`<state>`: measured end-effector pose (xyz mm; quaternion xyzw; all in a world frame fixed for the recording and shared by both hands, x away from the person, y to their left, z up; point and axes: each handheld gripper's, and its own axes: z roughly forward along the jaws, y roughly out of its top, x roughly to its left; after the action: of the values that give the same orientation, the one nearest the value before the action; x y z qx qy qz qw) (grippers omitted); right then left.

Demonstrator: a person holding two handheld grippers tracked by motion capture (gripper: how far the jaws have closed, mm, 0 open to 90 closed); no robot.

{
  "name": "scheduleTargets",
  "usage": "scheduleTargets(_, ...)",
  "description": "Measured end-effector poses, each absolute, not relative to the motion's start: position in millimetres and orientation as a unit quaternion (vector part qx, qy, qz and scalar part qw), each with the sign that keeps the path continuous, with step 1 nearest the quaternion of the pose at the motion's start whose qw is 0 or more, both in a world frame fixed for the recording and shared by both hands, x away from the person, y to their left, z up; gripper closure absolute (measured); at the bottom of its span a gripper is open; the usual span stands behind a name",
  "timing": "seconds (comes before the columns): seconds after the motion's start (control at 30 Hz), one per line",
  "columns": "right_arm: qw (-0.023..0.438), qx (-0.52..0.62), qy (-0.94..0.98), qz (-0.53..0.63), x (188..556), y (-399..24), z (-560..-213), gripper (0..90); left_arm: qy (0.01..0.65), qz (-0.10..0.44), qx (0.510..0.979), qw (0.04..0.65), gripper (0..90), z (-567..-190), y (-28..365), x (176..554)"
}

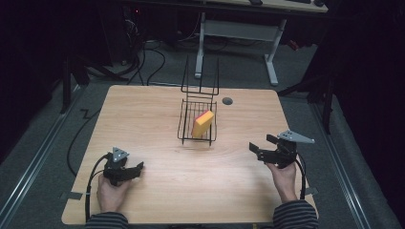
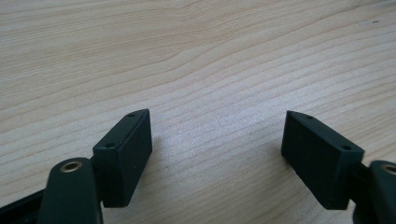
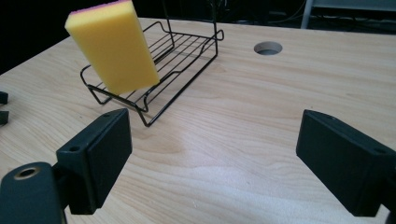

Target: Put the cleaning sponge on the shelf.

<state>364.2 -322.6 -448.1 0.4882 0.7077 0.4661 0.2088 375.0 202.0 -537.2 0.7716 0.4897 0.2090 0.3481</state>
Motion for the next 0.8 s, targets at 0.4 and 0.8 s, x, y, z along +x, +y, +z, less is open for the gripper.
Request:
scheduleTargets(0.4,0.205,0.509,0.7,0.456,357,-332,-469,13.0,0.49,0.209,0.772,0.348,25.0,-537,202,375)
scheduleTargets(0.8,0.206,0.528,0.698,0.438,354,-337,-487,13.9,0.49,0.209,0.772,0.348,25.0,-537,202,375)
